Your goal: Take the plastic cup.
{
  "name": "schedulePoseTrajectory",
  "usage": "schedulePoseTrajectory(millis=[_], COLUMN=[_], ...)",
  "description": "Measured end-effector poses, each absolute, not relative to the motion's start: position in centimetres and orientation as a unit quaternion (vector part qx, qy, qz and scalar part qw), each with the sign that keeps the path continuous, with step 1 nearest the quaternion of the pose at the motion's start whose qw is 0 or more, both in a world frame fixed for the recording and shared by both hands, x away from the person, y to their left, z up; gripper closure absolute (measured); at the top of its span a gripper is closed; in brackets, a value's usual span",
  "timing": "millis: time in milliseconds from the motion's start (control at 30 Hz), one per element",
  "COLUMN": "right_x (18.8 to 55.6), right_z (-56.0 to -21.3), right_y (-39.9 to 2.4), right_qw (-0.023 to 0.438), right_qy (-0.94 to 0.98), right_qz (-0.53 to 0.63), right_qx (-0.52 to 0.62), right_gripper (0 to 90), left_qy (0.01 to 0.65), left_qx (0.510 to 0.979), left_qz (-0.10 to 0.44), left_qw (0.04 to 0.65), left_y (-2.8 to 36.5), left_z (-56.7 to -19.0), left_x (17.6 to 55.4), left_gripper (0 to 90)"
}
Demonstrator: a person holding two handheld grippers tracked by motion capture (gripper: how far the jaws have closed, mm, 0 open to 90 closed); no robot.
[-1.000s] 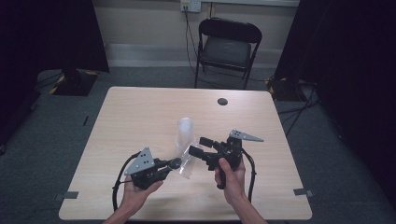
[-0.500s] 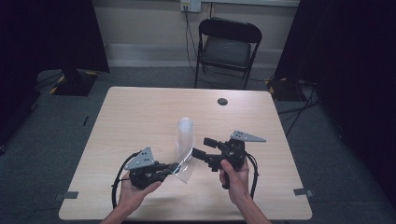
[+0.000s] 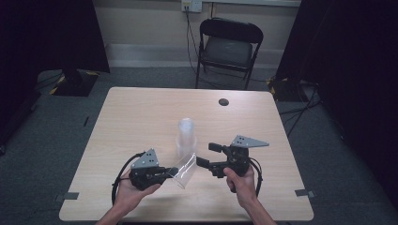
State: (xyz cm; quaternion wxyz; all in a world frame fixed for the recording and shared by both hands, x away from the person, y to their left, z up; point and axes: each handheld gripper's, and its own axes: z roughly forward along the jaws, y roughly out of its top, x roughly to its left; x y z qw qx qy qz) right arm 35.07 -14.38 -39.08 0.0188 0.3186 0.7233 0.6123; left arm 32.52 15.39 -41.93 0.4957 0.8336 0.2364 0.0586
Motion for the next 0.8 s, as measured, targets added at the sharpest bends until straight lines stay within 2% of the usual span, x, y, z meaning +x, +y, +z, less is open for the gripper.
schedulePoseTrajectory(millis=[400,600,800], right_x=[34.3,33.9,33.3], right_z=[-38.7,-38.8,-38.9], right_y=[-14.6,-14.2,-13.2], right_qw=[0.049,0.063,0.075], right_qy=[0.758,0.78,0.805], right_qz=[0.588,0.569,0.548], right_qx=[0.279,0.252,0.213], right_gripper=[14.6,14.5,14.5], left_qy=[0.246,0.233,0.22], left_qx=[0.85,0.865,0.879], left_qz=[0.01,0.015,-0.014], left_qw=[0.467,0.445,0.423], left_y=[15.6,15.6,15.4], left_z=[-41.9,-41.9,-41.8], left_x=[33.2,33.4,33.8], left_gripper=[86.6,86.3,86.3])
